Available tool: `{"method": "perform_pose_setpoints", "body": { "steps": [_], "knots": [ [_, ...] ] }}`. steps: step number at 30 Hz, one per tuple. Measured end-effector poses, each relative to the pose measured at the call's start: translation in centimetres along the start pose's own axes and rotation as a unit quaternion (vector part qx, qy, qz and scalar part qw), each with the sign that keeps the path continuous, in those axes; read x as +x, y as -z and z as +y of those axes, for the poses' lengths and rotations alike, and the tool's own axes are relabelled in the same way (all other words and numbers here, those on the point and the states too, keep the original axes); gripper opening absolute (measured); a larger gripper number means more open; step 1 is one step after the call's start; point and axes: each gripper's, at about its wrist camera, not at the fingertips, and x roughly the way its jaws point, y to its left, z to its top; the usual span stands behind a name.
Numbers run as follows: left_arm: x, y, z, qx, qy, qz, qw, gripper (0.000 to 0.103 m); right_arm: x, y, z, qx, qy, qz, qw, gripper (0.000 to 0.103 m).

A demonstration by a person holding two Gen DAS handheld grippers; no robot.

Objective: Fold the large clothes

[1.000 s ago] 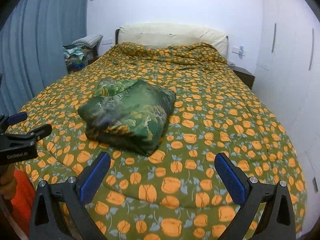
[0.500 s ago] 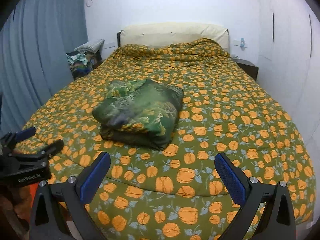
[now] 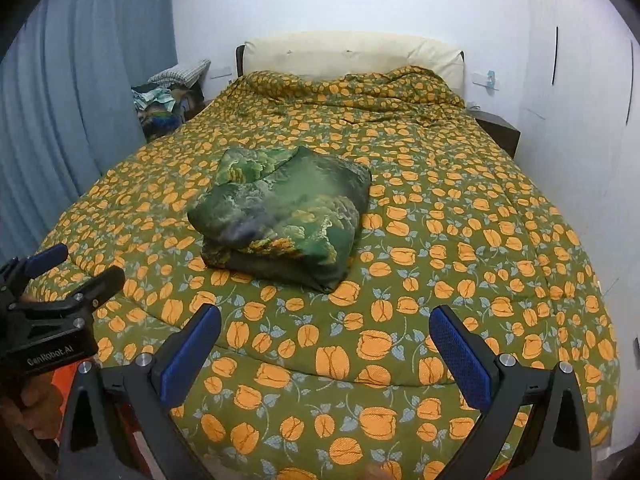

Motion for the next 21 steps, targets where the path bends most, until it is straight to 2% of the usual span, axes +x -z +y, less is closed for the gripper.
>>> {"method": "perform_pose_setpoints", "body": {
  "steps": [3, 10, 21],
  "knots": [
    [0.4, 0.1, -0.2, 0.000, 0.000, 0.012, 0.9999, 0.103, -0.2, -0.2, 0.7, -0.012, 0.021, -0.001, 1.000, 0.102],
    [0.1, -0.1, -1.0, 0.013, -0.004, 0.025, 0.9996, 0.103, -0.1, -0.3, 1.2, -0.013, 0.035, 0.009, 0.999, 0.102],
    [-0.6, -0.6, -1.1, 0.009, -0.006, 0.023, 0.9997, 0.103, -0.6, -0.3, 1.7, -0.016, 0.032, 0.021, 0.999, 0.102]
  ]
}}
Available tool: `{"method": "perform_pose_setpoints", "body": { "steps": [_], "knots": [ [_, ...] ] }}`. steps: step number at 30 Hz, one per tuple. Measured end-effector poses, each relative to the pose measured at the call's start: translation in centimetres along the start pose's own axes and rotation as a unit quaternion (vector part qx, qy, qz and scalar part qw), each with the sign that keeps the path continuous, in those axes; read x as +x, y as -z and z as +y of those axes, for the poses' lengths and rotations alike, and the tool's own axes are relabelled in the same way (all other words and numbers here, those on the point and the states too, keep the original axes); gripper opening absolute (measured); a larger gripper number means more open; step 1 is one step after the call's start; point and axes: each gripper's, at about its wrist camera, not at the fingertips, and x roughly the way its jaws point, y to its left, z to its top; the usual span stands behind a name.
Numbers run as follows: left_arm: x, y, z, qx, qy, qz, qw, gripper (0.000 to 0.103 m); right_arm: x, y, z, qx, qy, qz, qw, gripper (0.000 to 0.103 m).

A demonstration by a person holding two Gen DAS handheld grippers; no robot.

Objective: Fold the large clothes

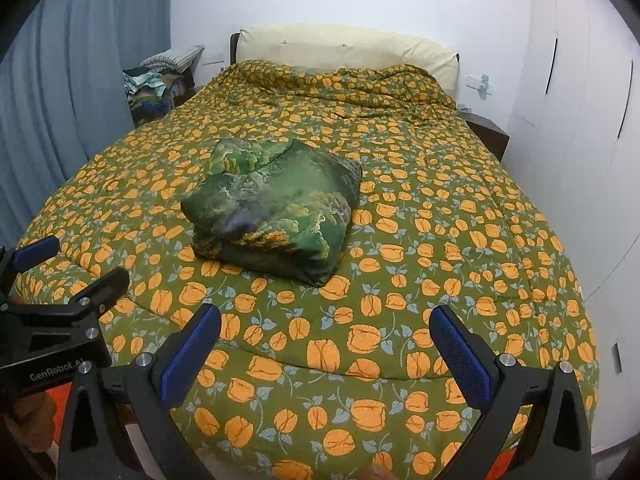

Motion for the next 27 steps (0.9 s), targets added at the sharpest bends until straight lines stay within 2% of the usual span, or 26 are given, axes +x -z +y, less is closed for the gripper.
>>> {"method": "perform_pose_setpoints", "body": {
  "steps": [27],
  "knots": [
    [0.36, 0.29, -0.34, 0.004, 0.000, -0.002, 1.0000, 0.103, -0.26, -0.04, -0.16, 0.003, 0.008, 0.004, 1.000, 0.102]
  ]
}}
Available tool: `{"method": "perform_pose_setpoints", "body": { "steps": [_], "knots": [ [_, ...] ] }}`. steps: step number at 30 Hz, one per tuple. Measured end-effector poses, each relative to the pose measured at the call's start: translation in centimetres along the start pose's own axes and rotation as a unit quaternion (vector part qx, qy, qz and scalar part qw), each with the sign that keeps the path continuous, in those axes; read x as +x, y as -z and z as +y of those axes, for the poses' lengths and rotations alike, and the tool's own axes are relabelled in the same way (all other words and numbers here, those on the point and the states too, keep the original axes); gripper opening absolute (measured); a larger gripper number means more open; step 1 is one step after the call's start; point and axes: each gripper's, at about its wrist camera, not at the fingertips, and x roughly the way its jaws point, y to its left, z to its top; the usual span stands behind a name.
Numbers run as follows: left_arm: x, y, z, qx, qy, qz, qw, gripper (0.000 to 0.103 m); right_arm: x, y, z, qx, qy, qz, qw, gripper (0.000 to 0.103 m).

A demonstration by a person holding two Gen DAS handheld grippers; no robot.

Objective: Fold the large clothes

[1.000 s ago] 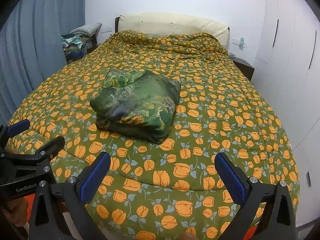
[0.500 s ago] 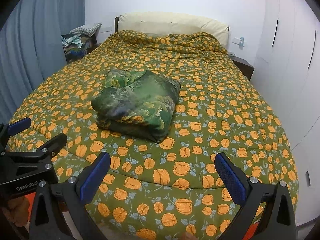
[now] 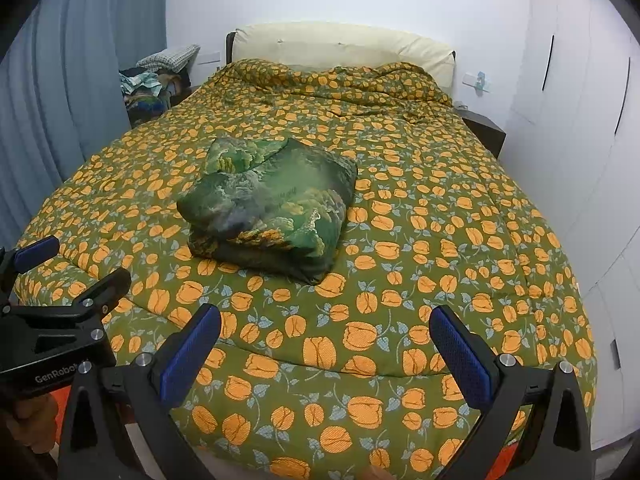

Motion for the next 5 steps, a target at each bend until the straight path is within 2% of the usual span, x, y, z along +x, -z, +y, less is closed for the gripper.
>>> {"method": "perform_pose_setpoints", "body": {
  "steps": [5],
  "knots": [
    [-0.20, -0.06, -0.17, 0.004, 0.003, -0.006, 1.0000, 0.103, 0.04, 0.00, 0.00, 0.000, 0.000, 0.000, 1.000, 0.103]
  ]
}}
